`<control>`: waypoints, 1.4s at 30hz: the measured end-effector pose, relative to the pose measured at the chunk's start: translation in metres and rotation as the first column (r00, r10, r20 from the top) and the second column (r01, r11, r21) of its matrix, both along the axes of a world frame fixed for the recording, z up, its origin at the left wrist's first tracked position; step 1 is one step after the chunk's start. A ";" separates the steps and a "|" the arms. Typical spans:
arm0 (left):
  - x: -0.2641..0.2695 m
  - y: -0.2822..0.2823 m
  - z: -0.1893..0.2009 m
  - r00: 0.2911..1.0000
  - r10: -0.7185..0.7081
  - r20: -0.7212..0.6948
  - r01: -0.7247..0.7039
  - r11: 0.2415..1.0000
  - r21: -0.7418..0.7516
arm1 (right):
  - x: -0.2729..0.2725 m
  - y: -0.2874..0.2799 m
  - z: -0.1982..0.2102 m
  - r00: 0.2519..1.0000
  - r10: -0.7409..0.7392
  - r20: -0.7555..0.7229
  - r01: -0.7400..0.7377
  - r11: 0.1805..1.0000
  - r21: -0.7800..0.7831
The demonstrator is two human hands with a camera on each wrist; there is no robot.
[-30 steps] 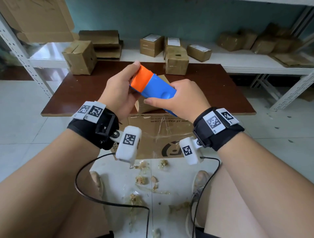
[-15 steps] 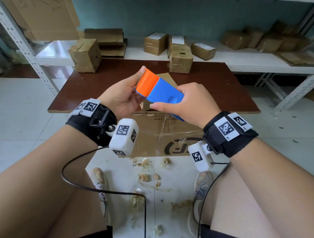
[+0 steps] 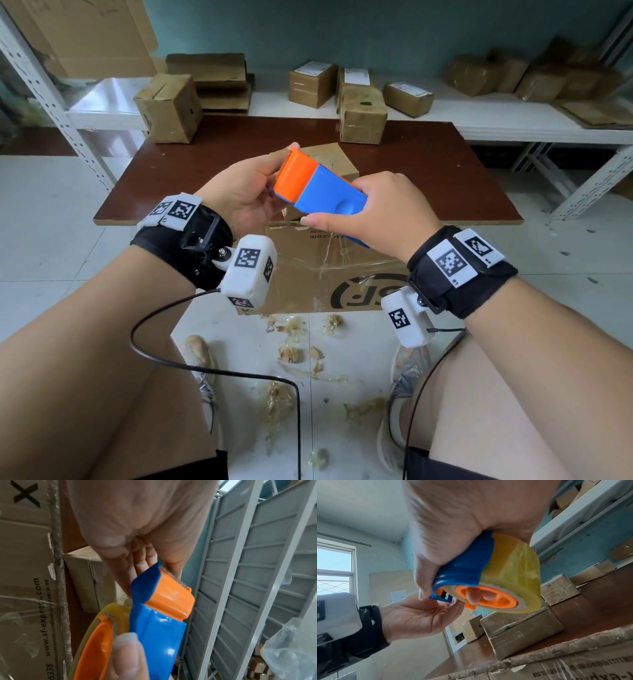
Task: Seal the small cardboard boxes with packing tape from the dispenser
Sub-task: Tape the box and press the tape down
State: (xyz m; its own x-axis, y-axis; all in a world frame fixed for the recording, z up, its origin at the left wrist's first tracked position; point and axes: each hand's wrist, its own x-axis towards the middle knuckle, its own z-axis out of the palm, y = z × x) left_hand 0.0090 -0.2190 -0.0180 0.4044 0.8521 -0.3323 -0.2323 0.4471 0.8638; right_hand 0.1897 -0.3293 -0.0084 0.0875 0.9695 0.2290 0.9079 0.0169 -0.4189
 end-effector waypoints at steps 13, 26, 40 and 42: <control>-0.003 0.003 -0.009 0.983 0.022 -0.185 0.019 0.976 0.219 | 0.002 0.000 -0.003 0.999 0.002 0.037 -0.001 1.000 -0.021; -0.012 -0.006 0.008 0.998 -0.023 -0.061 0.042 0.941 0.335 | 0.007 0.011 -0.004 0.566 -0.020 -0.824 -0.149 0.981 -0.126; -0.024 -0.004 0.019 0.954 0.018 0.298 -0.067 0.986 0.153 | 0.005 0.018 0.003 -0.085 -0.023 -0.996 -0.322 0.947 0.006; -0.025 -0.005 0.017 0.966 0.021 0.256 -0.069 0.981 0.180 | 0.006 0.020 0.001 -0.090 -0.004 -0.996 -0.336 0.941 0.027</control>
